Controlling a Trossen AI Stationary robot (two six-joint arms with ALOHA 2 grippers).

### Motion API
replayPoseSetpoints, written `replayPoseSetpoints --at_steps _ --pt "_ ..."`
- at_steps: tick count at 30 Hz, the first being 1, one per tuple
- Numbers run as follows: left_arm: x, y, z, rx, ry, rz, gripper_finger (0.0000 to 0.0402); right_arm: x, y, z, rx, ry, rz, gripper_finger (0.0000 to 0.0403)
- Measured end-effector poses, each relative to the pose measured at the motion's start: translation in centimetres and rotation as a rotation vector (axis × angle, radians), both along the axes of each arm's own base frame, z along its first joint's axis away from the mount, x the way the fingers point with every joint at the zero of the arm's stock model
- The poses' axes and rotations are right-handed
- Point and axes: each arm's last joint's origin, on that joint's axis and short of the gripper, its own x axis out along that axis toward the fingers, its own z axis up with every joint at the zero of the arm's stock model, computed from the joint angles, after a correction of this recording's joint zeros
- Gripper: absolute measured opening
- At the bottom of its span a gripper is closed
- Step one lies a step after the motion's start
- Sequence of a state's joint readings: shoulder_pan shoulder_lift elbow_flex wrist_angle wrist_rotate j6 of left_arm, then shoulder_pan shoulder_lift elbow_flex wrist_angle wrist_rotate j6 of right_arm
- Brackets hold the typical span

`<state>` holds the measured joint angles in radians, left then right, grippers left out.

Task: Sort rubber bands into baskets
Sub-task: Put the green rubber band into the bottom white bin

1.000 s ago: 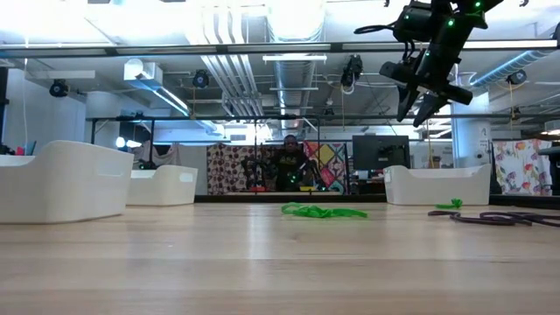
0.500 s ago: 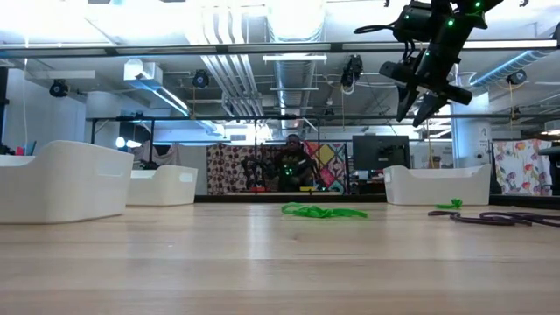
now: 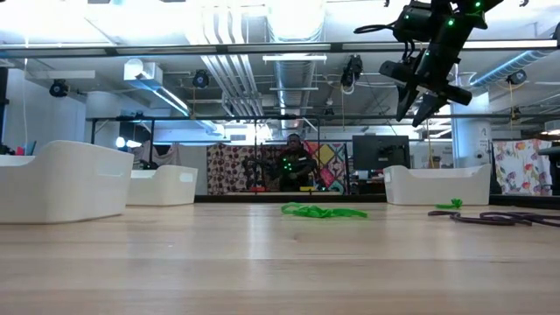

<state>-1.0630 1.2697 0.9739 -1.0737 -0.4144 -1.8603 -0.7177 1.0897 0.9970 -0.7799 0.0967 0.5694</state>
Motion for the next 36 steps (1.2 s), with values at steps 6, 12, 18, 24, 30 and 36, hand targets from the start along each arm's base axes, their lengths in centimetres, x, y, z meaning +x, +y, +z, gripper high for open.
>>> replayPoseSetpoints --at_steps 6,12,18,24,30,36 --pt "0.0 1.7 1.7 0.044 -0.188 0.044 0.0000 0.0 0.0 0.0 0.000 0.000 0.000 0.0178" --pt "-0.2 4.0 3.2 0.097 -0.277 0.081 0.0000 0.0 0.0 0.0 0.000 0.000 0.000 0.0178" --pt "-0.6 7.5 3.2 0.150 -0.116 0.203 0.0000 0.1 0.1 0.0 0.000 0.000 0.004 0.0178" --pt "-0.4 9.4 1.2 0.110 0.042 0.293 0.0000 0.8 0.7 0.1 -0.022 -0.006 0.064 0.0178" --pt "-0.6 10.3 -1.8 0.052 0.155 0.317 0.0000 3.4 3.5 0.5 -0.079 -0.052 0.256 0.0178" --pt "-0.5 10.2 -2.9 0.040 0.151 0.276 0.0000 6.5 8.0 0.9 -0.175 -0.098 0.507 0.0178"
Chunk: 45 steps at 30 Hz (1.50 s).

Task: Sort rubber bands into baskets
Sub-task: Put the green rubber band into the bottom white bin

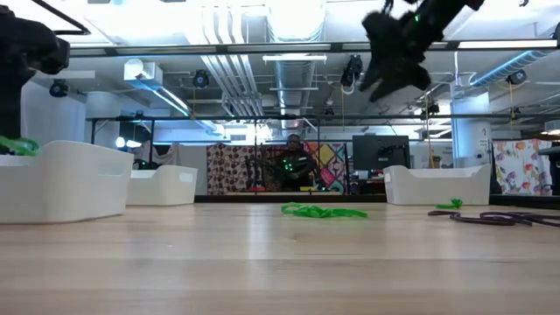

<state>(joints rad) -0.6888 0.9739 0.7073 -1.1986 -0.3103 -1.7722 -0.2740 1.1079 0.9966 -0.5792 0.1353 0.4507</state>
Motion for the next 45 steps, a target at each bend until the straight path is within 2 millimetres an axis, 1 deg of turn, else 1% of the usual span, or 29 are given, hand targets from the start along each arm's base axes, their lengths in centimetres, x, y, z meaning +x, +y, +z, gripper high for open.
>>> replayPoseSetpoints --at_steps 4,7,11,14,18,20,23,26,28,30,33,36,39,42,45 --pt "0.2 -0.1 -0.3 0.022 0.027 -0.025 0.0000 2.3 3.1 -0.5 -0.034 -0.035 0.136 0.0178" --pt "0.3 -0.3 -0.5 0.030 0.044 -0.034 0.0000 3.8 4.9 -1.3 -0.035 -0.043 0.208 0.0178" --pt "0.5 -0.5 -0.7 0.030 0.068 -0.056 0.0000 5.0 6.5 -2.3 -0.029 -0.044 0.231 0.0178" --pt "0.6 -0.5 -0.9 0.037 0.078 -0.052 0.0000 5.5 7.8 -2.5 -0.010 -0.066 0.252 0.0178" --pt "1.1 -0.4 -1.2 0.056 0.102 -0.017 0.0002 5.8 10.2 -1.7 0.020 -0.106 0.326 0.0178" --pt "1.5 -0.2 -1.5 0.059 0.127 0.000 0.0013 5.8 11.4 -0.9 0.023 -0.128 0.368 0.0178" --pt "2.1 0.4 -1.8 0.064 0.149 0.052 0.0046 5.7 12.9 0.3 0.018 -0.163 0.424 0.0178" --pt "2.6 1.2 -1.9 0.069 0.155 0.120 0.0086 5.6 13.8 1.6 0.004 -0.185 0.465 0.0178" --pt "2.9 1.6 -1.7 0.069 0.160 0.144 0.0110 5.4 14.2 2.3 -0.025 -0.168 0.506 0.0178" --pt "3.3 1.7 -0.9 0.053 0.137 0.153 0.0130 5.2 14.6 3.2 -0.068 -0.155 0.553 0.0178" --pt "4.3 1.3 1.6 0.015 0.044 0.145 0.0153 5.1 14.9 4.4 -0.092 -0.161 0.576 0.0178" --pt "5.3 1.2 4.5 0.061 -0.095 0.140 0.0169 4.9 15.3 5.5 -0.115 -0.169 0.611 0.0178" --pt "6.3 1.4 6.8 0.133 -0.221 0.167 0.0182 4.6 15.8 5.8 -0.121 -0.161 0.632 0.0178" --pt "7.6 1.6 8.1 0.163 -0.295 0.133 0.0195 4.5 16.0 5.7 -0.118 -0.158 0.643 0.0178" --pt "9.3 1.5 8.4 0.188 -0.358 0.106 0.0209 4.6 16.0 5.9 -0.140 -0.180 0.620 0.0178"
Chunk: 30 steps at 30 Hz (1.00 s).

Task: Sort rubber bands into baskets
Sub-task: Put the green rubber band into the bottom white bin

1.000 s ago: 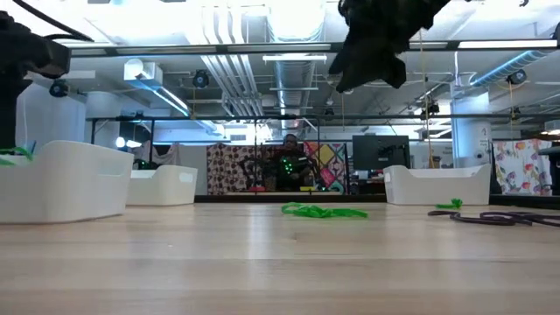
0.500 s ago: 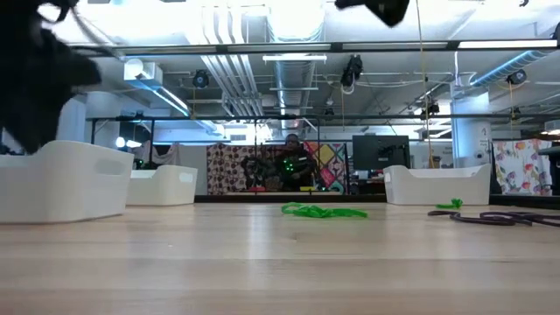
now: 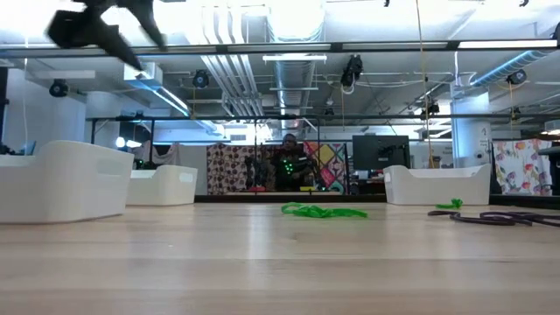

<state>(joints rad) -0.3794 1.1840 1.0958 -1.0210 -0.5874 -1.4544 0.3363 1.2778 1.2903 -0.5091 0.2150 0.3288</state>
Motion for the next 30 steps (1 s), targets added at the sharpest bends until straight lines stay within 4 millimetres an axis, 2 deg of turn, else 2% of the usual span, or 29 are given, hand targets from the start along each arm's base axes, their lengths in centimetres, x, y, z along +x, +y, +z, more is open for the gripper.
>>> replayPoseSetpoints --at_steps 4,7,15,24,30 --pt "3.1 0.0 -0.7 0.026 -0.062 -0.083 0.0221 0.0 0.1 1.0 -0.004 -0.024 -0.005 0.0178" --pt "5.6 0.9 -1.9 0.030 -0.089 -0.090 0.0220 -0.2 0.2 2.3 -0.025 -0.051 0.019 0.0178" --pt "11.2 6.3 -4.2 0.065 0.026 -0.173 0.0219 -0.9 0.0 4.3 -0.067 -0.045 0.036 0.0178" --pt "15.8 8.8 -7.3 0.064 0.163 -0.302 0.0219 -3.2 0.6 4.0 0.059 0.102 -0.033 0.0178" --pt "18.0 9.3 -10.4 0.058 0.203 -0.427 0.0219 -4.1 1.0 3.2 0.078 0.193 -0.107 0.0178"
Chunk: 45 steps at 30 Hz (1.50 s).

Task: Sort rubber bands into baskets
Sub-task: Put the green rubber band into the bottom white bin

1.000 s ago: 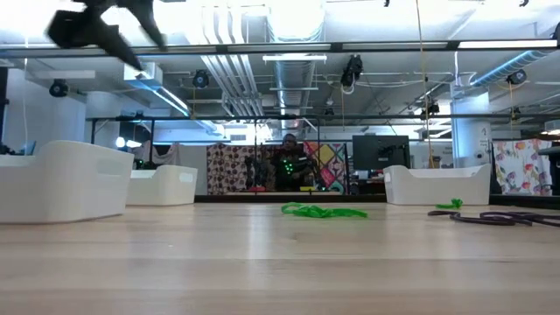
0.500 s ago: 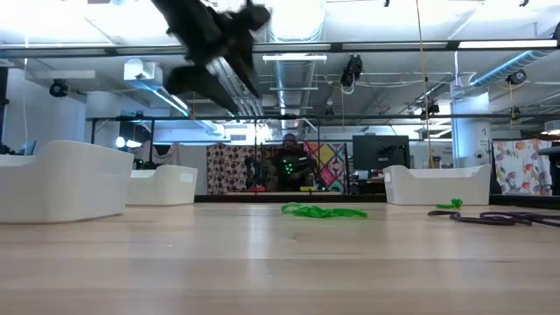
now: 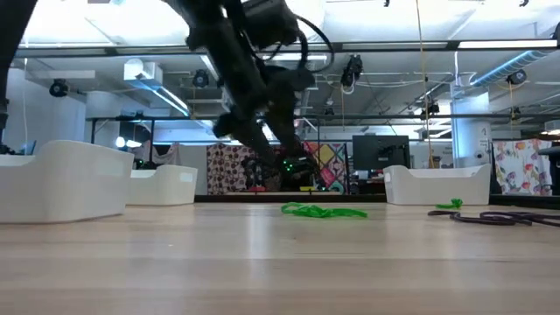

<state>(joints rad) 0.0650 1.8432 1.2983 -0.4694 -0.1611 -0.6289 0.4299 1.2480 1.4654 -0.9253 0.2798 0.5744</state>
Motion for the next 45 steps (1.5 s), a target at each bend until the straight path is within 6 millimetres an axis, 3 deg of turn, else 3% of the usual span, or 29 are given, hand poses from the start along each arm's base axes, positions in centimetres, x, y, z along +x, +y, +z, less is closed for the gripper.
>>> replayPoseSetpoints --at_steps 5,10,17,21,25,29,40,45 --pt "0.6 -0.3 -1.6 0.045 0.016 -0.135 0.0219 -0.4 0.3 -0.3 0.019 0.033 -0.031 0.0178" --pt "0.5 -0.7 -2.5 0.040 -0.003 -0.381 0.0219 -0.7 0.8 -0.3 0.079 0.042 -0.073 0.0178" --pt "0.1 -0.8 -4.6 0.185 0.029 -0.648 0.0215 -1.2 3.0 -0.8 0.147 0.048 -0.130 0.0178" --pt "0.9 -0.7 -5.6 0.251 -0.007 -0.677 0.0210 -0.7 4.4 -1.7 0.136 0.024 -0.215 0.0178" --pt "1.0 -0.6 -7.4 0.217 0.072 -0.679 0.0200 0.2 5.7 -3.0 0.163 0.051 -0.264 0.0178" --pt "1.1 -0.6 -7.8 0.176 0.106 -0.638 0.0172 1.5 6.7 -4.3 0.196 0.060 -0.302 0.0178" --pt "-0.1 -0.6 -6.4 0.139 0.175 -0.568 0.0015 4.7 9.1 -6.5 0.279 0.002 -0.302 0.0178" --pt "-1.2 -0.8 -2.6 0.184 0.094 -0.497 0.0005 5.5 8.8 -7.4 0.125 -0.037 -0.309 0.0178"
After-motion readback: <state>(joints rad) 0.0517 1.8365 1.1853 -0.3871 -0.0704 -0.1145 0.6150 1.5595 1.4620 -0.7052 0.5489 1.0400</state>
